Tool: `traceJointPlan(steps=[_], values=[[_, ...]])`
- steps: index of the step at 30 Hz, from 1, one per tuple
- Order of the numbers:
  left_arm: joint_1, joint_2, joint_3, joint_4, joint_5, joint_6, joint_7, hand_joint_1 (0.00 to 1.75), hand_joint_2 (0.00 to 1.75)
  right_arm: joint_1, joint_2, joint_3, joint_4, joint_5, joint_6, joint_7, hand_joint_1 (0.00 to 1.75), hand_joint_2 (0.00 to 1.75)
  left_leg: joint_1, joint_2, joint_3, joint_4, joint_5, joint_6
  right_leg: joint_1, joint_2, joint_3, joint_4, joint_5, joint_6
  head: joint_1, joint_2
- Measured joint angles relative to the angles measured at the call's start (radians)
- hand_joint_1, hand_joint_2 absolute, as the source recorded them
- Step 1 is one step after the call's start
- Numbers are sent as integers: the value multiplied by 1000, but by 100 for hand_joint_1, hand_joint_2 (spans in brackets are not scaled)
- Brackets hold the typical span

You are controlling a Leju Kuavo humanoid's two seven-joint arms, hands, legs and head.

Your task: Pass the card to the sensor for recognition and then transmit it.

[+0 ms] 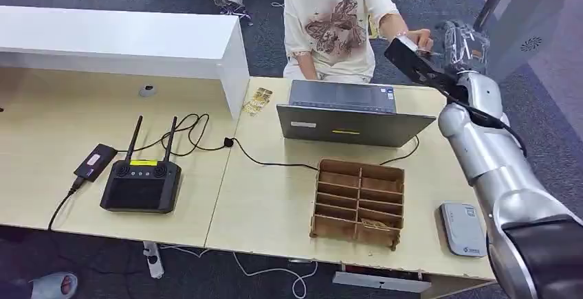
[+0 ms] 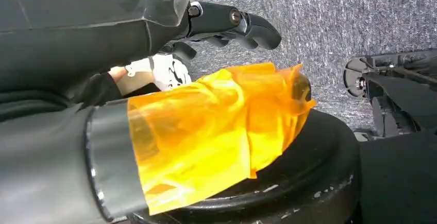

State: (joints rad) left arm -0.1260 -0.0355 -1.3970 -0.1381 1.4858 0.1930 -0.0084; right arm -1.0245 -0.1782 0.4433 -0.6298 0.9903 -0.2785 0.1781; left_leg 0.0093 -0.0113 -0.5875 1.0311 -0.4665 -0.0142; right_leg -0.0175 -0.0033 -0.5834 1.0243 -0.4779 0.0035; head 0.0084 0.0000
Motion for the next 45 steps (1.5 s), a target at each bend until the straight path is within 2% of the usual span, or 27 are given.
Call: traceJointPlan(steps=[38, 42, 45], values=[[0, 0, 0, 0, 2, 7, -1, 0, 0, 15, 1, -72, -4, 5, -24, -36, 175, 175, 0, 0, 0, 0, 0, 0, 0, 0, 0, 0, 0, 0, 0, 0], [0, 0, 0, 0, 2, 8, -2, 0, 0, 27, 2, -98, -22, -61, -51, -77, 175, 175, 0, 0, 0, 0, 0, 0, 0, 0, 0, 0, 0, 0, 0, 0], [0, 0, 0, 0, 4, 8, -5, 0, 0, 48, 2, -132, -51, -159, -43, -136, 175, 175, 0, 0, 0, 0, 0, 0, 0, 0, 0, 0, 0, 0, 0, 0]])
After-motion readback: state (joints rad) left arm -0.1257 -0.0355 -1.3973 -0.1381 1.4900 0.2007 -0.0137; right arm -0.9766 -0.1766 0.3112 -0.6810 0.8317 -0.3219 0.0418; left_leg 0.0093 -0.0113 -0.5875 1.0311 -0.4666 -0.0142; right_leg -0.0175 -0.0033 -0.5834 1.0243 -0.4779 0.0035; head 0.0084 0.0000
